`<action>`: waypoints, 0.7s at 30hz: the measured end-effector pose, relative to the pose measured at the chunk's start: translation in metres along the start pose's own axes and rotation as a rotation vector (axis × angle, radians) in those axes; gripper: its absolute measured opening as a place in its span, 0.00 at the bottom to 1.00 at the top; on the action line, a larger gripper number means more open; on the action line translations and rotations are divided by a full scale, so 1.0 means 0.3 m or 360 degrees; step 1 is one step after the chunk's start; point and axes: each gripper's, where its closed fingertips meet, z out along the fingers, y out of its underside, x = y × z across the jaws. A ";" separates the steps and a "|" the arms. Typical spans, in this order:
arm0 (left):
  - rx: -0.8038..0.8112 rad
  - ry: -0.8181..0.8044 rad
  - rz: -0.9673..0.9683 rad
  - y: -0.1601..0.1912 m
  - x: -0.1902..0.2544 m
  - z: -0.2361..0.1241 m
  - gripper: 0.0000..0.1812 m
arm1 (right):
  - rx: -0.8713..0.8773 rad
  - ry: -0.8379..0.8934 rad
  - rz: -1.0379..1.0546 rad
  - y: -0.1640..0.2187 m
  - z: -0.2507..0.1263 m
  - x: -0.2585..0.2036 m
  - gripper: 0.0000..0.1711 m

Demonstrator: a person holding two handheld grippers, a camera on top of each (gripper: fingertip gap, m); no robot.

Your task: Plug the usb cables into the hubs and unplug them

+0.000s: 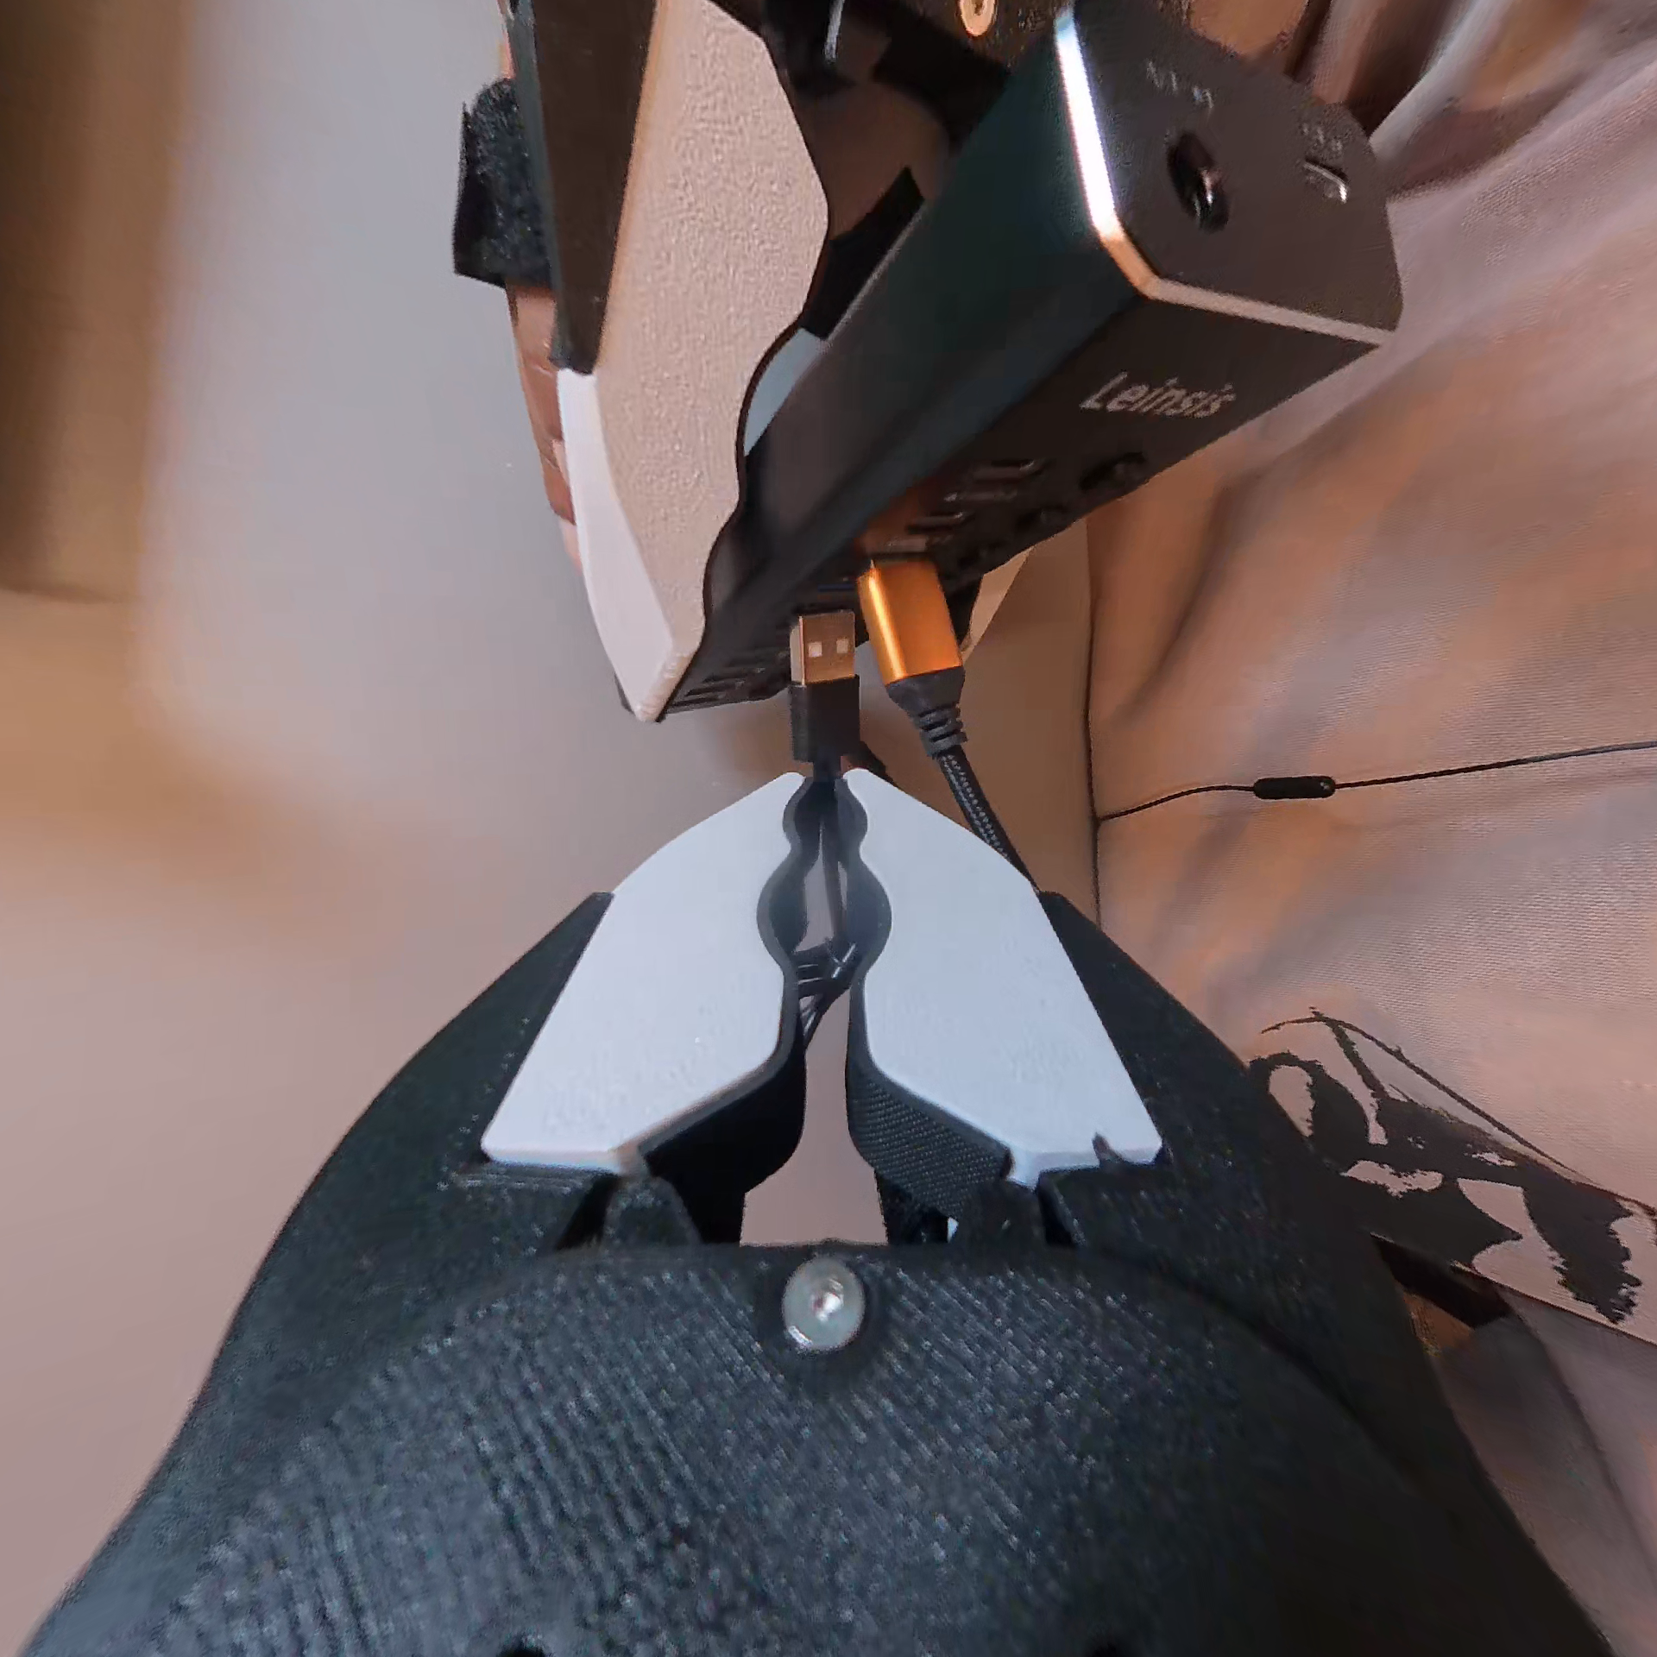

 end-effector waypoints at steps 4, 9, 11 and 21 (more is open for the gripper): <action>-0.0013 0.0063 -0.0052 0.004 0.004 0.006 0.02 | -0.0049 0.0027 -0.0030 0.010 0.005 0.002 0.41; -0.0176 0.0088 -0.0114 0.032 -0.014 0.034 0.02 | -0.0174 0.0047 -0.0098 0.039 0.028 -0.005 0.41; -0.0233 0.0084 -0.0117 0.033 -0.018 0.037 0.02 | -0.0199 0.0045 -0.0114 0.043 0.033 -0.010 0.41; -0.0062 0.0178 -0.0083 -0.030 0.012 -0.005 0.01 | -0.0075 0.0021 -0.0072 0.022 0.003 -0.009 0.41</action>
